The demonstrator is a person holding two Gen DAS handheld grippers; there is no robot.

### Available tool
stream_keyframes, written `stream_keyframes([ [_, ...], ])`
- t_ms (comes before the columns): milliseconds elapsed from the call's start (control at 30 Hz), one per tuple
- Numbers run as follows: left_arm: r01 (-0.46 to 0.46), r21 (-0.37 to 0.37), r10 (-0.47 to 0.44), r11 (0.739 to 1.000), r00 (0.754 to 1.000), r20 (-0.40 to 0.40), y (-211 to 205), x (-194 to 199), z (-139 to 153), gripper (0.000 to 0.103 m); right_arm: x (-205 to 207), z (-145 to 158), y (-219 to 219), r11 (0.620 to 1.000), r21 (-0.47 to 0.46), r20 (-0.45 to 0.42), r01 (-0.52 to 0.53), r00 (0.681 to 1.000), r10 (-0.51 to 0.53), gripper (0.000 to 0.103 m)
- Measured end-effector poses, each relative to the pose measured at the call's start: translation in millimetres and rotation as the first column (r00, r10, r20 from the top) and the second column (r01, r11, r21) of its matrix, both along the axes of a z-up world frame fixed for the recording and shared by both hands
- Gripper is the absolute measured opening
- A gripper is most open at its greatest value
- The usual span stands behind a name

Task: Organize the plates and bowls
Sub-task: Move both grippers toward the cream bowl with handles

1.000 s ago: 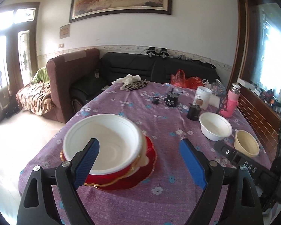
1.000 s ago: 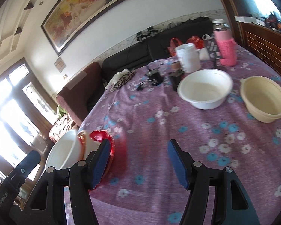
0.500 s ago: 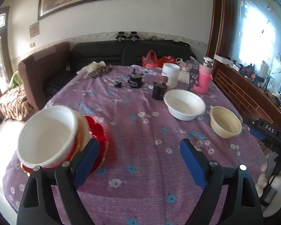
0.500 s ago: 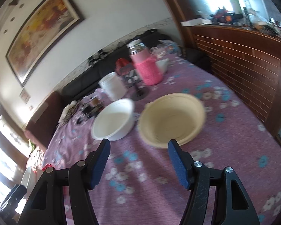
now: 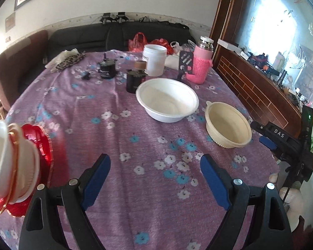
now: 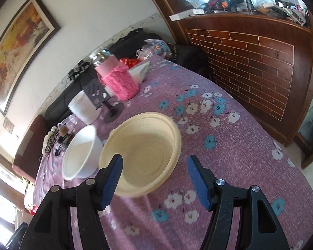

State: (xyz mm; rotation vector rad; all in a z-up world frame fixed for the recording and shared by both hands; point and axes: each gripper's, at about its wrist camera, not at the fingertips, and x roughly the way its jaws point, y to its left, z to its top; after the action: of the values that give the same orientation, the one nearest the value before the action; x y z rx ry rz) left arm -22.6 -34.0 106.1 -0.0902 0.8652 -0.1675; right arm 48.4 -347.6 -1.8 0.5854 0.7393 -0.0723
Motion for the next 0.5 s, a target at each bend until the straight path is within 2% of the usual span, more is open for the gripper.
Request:
stream_keyframes([
  [167,0.038,-0.064,-0.042,0.997,0.997,-0.062,-23.6,28.5,-13.3,0.087,25.9,-13.8,-11.1,1.000,0.003,-0.017,0.009,1.000,-0.009,0.068],
  [367,0.085,-0.058,-0.089,0.995,0.994,-0.068,-56.0,62.2,-24.0,0.086,41.3,-34.2,-15.9,1.000,-0.002,-0.024,-0.015,1.000,0.015,0.068],
  [467,0.102,-0.062,-0.106,0.993,0.991,-0.076,-69.3,78.2,-28.8,0.082,43.1,-41.7,-19.6,0.999,0.023,-0.037,-0.027,0.999,0.028,0.068],
  [500,0.106,-0.063,-0.111,0.992,0.991,-0.079,-73.7,83.0,-31.0,0.076,42.7,-41.5,-20.9,0.999,0.026,-0.033,-0.027,0.999,0.027,0.068],
])
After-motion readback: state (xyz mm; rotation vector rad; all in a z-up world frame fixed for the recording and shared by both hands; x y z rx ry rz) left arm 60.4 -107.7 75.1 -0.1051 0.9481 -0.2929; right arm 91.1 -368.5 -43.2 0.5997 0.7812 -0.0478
